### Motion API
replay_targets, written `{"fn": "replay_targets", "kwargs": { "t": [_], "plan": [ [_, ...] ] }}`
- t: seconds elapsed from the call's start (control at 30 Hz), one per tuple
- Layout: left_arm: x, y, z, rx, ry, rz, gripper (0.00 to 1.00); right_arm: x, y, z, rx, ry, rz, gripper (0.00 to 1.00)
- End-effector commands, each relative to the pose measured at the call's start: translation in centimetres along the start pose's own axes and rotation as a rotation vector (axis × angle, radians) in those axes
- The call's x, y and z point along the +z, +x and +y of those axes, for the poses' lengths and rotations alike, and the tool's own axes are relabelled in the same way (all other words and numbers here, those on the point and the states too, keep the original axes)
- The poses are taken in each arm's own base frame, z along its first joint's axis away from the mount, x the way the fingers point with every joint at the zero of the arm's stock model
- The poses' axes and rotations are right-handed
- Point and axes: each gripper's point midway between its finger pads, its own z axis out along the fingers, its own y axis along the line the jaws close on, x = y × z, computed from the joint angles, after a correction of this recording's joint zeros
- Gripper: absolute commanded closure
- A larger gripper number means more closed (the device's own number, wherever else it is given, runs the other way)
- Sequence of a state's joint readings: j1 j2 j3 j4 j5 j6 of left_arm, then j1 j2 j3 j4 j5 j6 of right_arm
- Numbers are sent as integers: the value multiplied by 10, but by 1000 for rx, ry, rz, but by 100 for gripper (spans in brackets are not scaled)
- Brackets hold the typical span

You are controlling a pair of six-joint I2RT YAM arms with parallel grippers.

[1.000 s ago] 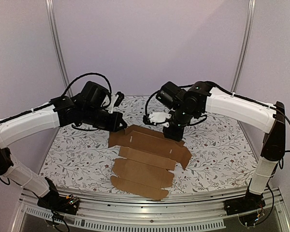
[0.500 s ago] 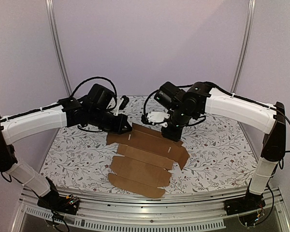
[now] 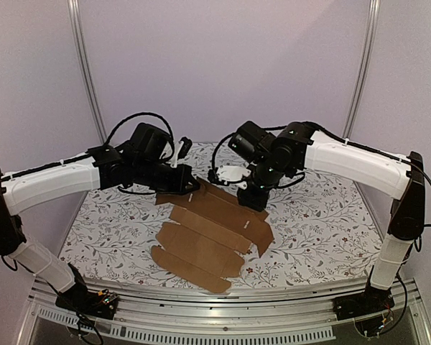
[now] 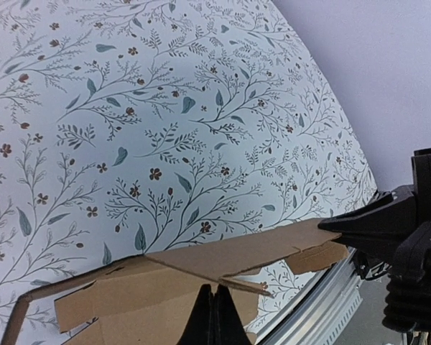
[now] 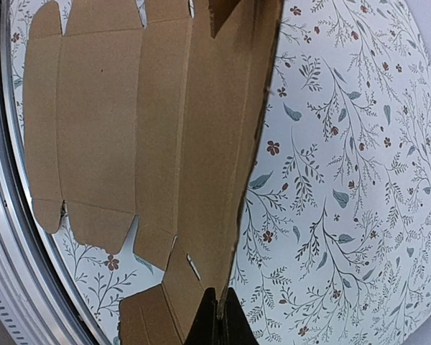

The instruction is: Fold the paper box

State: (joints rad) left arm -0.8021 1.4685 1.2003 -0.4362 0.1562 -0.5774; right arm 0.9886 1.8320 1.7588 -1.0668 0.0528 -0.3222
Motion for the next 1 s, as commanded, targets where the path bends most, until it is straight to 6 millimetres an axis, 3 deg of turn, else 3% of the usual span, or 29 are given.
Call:
{"fn": "replay_targets", "kwargs": {
  "t": [0.0, 0.33, 0.53, 0.97],
  "plan": [
    [6, -6, -3, -7, 4, -40, 100, -10, -19, 10, -10, -27, -74, 100],
    [-7, 2, 14, 22, -83, -35, 100, -3, -13, -1, -2, 26, -47, 100],
    [-18, 20, 35, 28, -163, -5, 100, 1, -8, -15, 54, 31, -38, 100],
    [-12, 51, 90, 27, -354, -6, 100, 14, -4, -8, 147, -228, -80, 100]
  ]
}}
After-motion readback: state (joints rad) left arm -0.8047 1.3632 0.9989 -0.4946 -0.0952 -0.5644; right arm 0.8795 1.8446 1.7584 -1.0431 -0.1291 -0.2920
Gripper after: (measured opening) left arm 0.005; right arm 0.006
